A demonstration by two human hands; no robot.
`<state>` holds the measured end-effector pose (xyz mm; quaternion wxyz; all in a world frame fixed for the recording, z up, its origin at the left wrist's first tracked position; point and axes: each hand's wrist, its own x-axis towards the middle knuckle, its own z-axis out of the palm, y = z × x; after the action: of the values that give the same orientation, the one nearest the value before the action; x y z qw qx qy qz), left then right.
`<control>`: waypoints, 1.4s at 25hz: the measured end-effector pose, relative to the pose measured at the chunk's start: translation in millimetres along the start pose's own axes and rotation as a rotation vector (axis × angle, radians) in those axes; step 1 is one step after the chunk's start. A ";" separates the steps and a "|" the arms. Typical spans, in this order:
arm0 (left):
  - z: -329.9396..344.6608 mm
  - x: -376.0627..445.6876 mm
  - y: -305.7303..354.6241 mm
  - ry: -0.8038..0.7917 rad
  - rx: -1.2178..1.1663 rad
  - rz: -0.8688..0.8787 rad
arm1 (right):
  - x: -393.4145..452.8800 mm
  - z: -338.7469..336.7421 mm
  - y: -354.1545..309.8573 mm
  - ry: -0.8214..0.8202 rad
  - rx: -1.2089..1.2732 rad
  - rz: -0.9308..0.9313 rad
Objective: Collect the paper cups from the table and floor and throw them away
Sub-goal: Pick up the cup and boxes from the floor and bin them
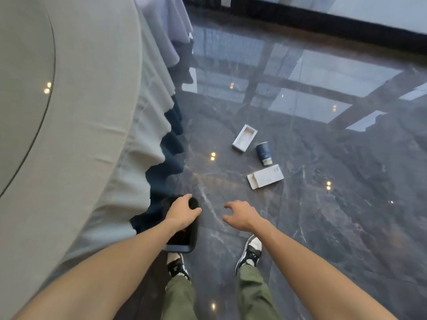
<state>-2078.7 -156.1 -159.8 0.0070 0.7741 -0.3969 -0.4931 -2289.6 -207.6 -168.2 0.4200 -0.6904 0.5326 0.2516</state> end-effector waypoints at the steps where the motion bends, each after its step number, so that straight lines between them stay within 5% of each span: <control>1: 0.2 -5.8 23.4 0.013 0.032 0.028 | -6.7 -18.3 11.2 0.028 -0.009 -0.012; 10: 14.7 16.1 208.0 0.036 0.163 0.219 | -19.6 -178.5 122.6 0.233 0.008 0.024; 18: 26.2 128.2 285.2 -0.042 0.152 0.241 | 53.7 -246.7 182.5 0.254 0.208 0.160; 25: 43.6 204.0 306.2 0.048 0.073 0.278 | 118.5 -248.2 230.0 0.448 0.334 0.216; 35: 184.7 425.6 277.8 -0.041 0.193 0.217 | 339.2 -146.2 353.8 0.289 0.512 0.308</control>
<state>-2305.0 -540.5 -465.5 -0.0222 0.7133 -0.5240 -0.4648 -2535.3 -537.6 -472.0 0.4570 -0.5021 0.7309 0.0694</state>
